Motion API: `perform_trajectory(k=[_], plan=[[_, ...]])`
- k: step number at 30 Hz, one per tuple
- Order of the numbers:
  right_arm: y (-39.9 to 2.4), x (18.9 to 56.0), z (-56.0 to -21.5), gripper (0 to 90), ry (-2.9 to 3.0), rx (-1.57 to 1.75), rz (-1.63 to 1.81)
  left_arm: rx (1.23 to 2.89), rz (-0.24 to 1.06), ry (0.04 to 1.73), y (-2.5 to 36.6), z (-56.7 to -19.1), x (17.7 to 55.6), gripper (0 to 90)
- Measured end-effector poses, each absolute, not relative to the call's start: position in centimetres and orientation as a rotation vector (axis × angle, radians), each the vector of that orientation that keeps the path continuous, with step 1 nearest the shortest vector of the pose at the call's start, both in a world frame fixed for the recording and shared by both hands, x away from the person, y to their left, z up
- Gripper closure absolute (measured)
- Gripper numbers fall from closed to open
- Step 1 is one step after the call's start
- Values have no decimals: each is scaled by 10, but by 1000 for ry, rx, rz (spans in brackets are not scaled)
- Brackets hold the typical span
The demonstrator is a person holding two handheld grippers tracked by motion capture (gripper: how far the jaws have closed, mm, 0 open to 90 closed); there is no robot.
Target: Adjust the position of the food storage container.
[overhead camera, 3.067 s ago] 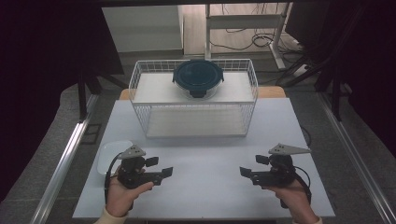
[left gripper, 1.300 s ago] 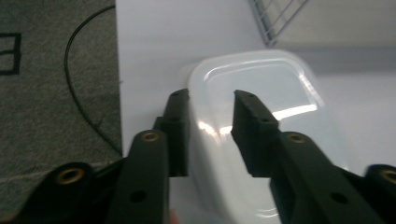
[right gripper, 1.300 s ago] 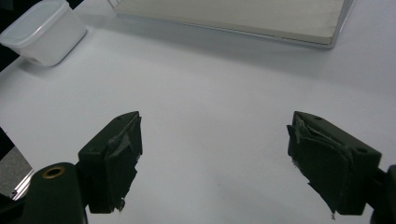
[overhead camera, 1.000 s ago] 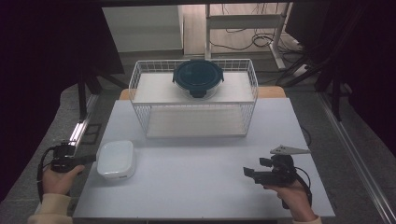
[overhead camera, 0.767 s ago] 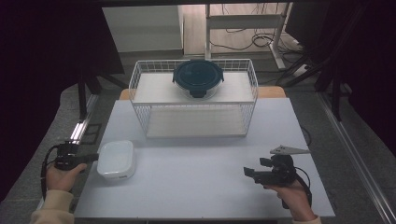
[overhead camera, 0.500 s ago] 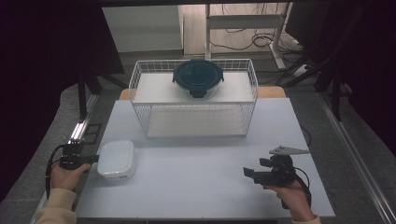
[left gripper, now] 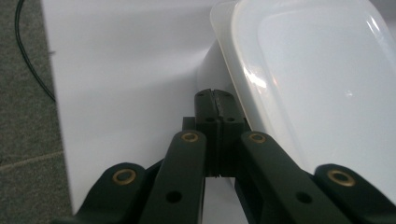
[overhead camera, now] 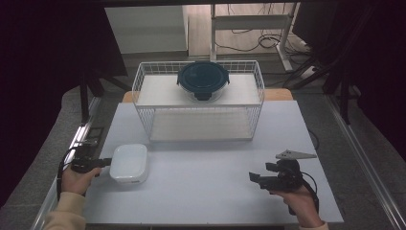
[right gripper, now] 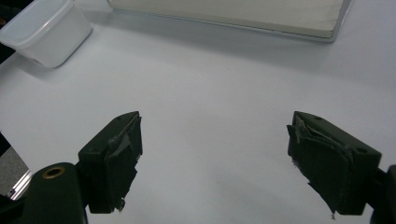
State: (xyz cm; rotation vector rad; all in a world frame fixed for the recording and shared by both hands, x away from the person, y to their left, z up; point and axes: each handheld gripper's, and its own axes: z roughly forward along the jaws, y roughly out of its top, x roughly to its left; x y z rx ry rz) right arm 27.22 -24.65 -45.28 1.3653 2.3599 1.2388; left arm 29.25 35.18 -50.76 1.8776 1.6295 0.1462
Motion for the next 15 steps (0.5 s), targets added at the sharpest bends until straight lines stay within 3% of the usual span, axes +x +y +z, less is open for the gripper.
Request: perform_trajectory(k=[15], plan=[[-245,272,-453,179,2358,1368,1241,1931,88,1550,317,-508,293,900]])
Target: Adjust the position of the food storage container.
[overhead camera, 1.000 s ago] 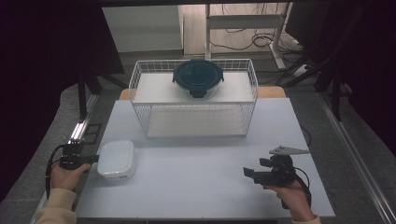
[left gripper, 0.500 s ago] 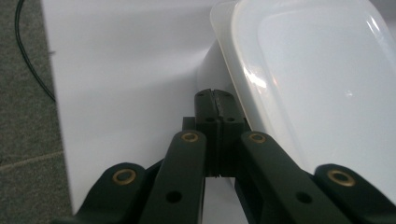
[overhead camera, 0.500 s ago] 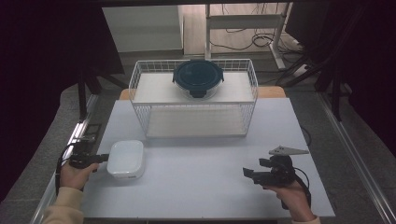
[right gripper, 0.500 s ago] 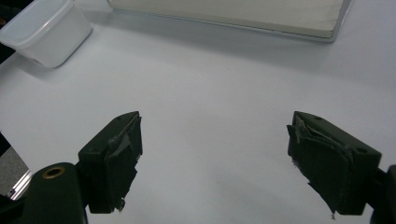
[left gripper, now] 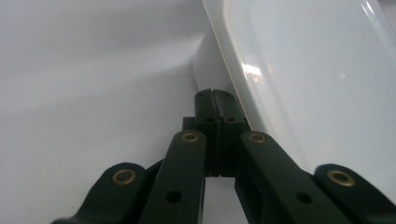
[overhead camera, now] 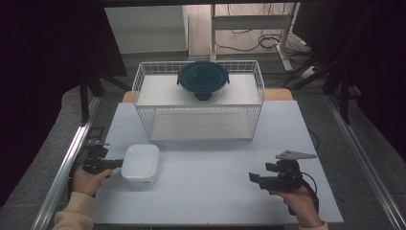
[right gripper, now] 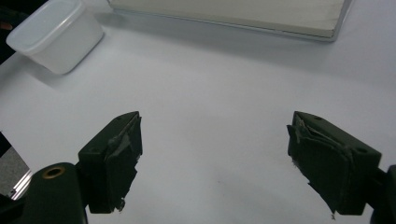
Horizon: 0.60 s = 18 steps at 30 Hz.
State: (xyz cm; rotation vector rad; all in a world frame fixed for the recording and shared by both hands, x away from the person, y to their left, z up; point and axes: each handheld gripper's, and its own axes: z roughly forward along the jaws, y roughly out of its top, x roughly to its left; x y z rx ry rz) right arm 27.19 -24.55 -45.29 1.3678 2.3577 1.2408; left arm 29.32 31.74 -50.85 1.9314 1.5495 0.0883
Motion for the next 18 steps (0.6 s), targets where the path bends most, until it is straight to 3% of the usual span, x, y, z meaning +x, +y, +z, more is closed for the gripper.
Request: perform_trajectory(k=[18], plan=[[-242,271,-453,179,2370,1359,1242,1959,14,1456,275,-509,286,900]])
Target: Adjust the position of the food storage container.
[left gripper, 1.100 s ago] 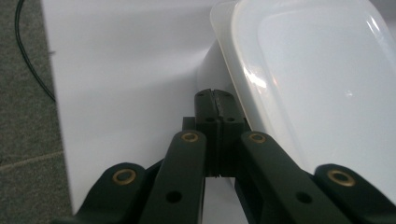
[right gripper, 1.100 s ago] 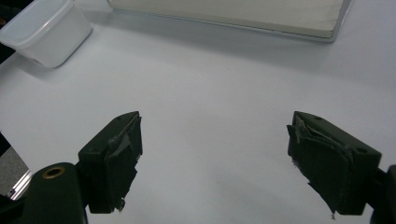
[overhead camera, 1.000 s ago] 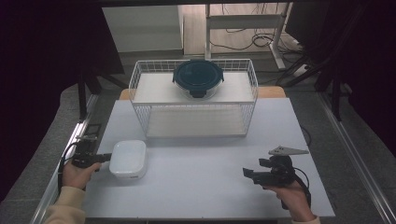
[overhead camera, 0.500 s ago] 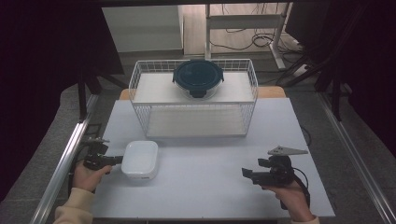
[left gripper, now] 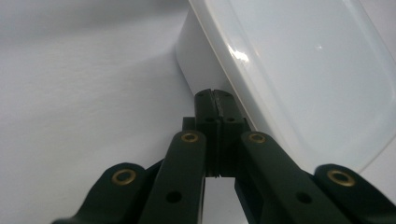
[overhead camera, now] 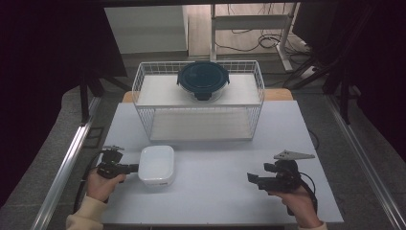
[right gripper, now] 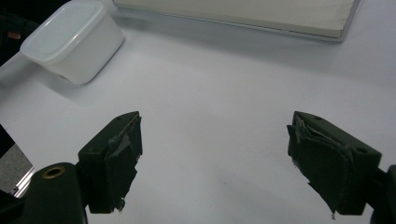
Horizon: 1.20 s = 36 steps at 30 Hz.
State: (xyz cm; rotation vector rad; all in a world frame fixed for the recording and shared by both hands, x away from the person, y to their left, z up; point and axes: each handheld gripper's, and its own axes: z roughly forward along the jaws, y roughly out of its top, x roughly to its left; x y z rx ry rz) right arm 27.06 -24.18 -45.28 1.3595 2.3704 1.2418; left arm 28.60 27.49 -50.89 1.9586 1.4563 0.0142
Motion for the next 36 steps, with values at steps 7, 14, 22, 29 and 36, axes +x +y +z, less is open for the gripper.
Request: perform_trajectory(k=[7,14,22,29,36], plan=[[-241,271,-454,179,2379,1360,1237,1973,-5,1420,259,-506,286,900],[-240,271,-454,179,2389,1348,1235,1997,-13,1386,240,-503,292,900],[-240,270,-455,179,2386,1356,1234,2028,-26,1354,219,-504,303,900],[-240,271,-456,179,2398,1350,1227,2040,-48,1313,202,-503,305,900],[-239,271,-456,179,2402,1348,1223,2041,-64,1278,182,-501,307,900]])
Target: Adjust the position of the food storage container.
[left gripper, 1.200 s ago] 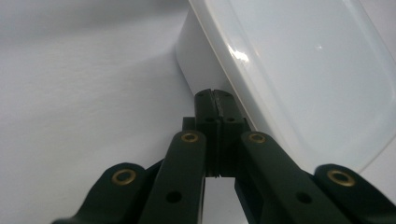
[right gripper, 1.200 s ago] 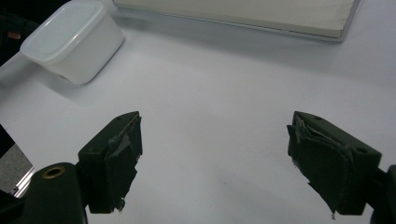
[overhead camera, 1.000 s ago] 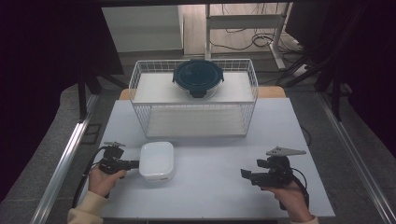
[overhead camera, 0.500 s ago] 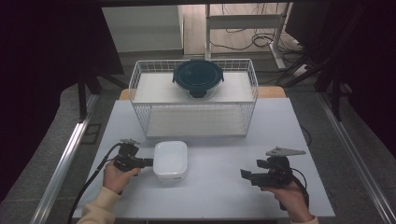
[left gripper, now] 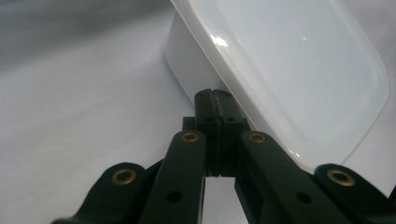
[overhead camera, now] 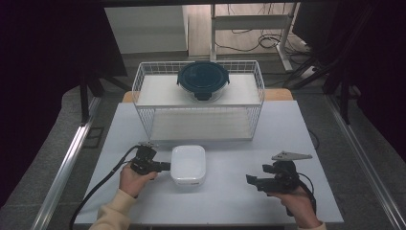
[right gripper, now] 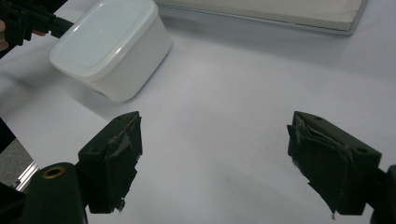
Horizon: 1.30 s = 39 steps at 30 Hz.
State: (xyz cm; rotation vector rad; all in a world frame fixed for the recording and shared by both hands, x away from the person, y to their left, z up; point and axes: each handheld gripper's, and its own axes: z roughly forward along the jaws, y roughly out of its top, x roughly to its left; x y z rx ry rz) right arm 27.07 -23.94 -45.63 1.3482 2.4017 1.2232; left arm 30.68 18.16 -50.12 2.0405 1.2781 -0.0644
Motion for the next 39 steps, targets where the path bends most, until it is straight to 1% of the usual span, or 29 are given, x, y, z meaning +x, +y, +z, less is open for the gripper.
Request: perform_trajectory(k=[11,16,23,26,30,32,34,36,39], plan=[[-239,271,-457,179,2403,1350,1222,2045,-95,1215,145,-499,308,900],[-239,271,-458,179,2405,1347,1221,2057,-110,1202,135,-502,310,900],[-239,271,-457,179,2404,1349,1222,2044,-97,1208,135,-502,310,900],[-239,271,-457,179,2405,1347,1220,2041,-71,1203,137,-499,308,900],[-240,270,-456,180,2398,1344,1227,2031,-28,1179,143,-488,299,900],[-240,270,-456,181,2398,1346,1228,1984,-21,1156,148,-479,289,898],[-240,270,-456,181,2394,1347,1225,1954,-5,1153,152,-474,282,832],[-240,270,-456,181,2397,1344,1225,1921,5,1161,155,-469,275,683],[-239,270,-455,181,2402,1325,1231,1853,-8,1167,161,-461,264,541]])
